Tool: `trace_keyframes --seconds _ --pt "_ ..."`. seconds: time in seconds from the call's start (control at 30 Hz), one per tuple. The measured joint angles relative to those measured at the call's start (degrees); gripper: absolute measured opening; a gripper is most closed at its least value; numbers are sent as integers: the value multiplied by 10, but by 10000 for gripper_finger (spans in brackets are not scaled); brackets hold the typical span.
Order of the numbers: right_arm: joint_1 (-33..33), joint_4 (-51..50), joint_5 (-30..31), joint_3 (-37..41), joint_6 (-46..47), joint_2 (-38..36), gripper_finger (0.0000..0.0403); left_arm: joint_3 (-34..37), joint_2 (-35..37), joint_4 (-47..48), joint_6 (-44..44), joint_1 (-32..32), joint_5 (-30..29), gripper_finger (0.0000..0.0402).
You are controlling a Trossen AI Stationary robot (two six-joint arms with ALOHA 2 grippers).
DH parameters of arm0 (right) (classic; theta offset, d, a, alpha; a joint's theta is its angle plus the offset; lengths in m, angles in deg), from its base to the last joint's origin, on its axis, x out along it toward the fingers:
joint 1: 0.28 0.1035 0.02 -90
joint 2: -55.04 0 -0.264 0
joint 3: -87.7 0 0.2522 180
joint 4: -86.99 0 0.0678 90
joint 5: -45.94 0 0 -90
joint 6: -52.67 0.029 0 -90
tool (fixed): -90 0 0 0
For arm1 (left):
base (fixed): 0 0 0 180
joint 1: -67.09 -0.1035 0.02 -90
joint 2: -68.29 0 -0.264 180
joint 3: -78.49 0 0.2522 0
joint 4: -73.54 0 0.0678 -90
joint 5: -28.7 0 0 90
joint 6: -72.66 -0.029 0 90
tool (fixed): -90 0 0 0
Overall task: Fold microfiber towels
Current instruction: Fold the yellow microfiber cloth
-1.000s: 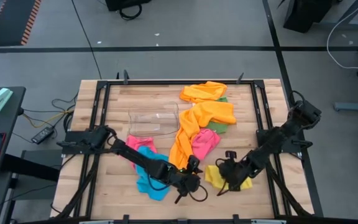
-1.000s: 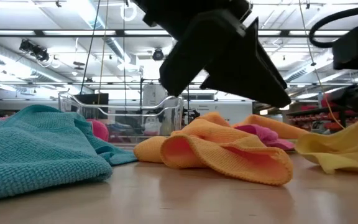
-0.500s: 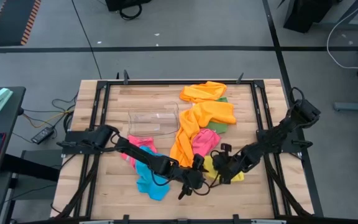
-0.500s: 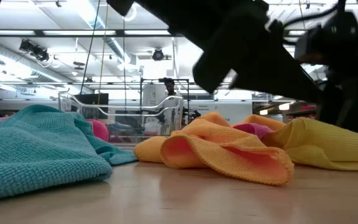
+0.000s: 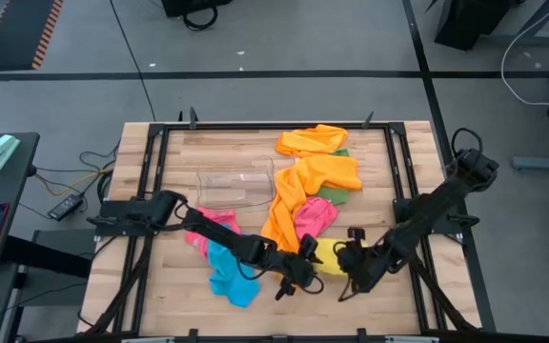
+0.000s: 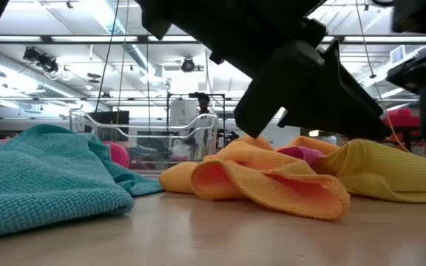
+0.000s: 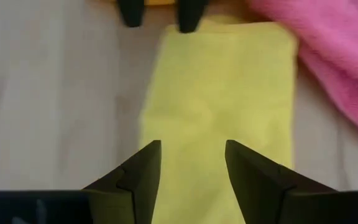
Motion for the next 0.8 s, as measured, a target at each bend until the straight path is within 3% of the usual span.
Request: trace_keyframes --seconds 0.4,0.8 --pt "25 -4 13 0 23 3 218 0 -32 -33 -37 -13 30 189" --pt "27 -4 14 0 23 3 218 0 -32 -13 -59 -22 -16 137"
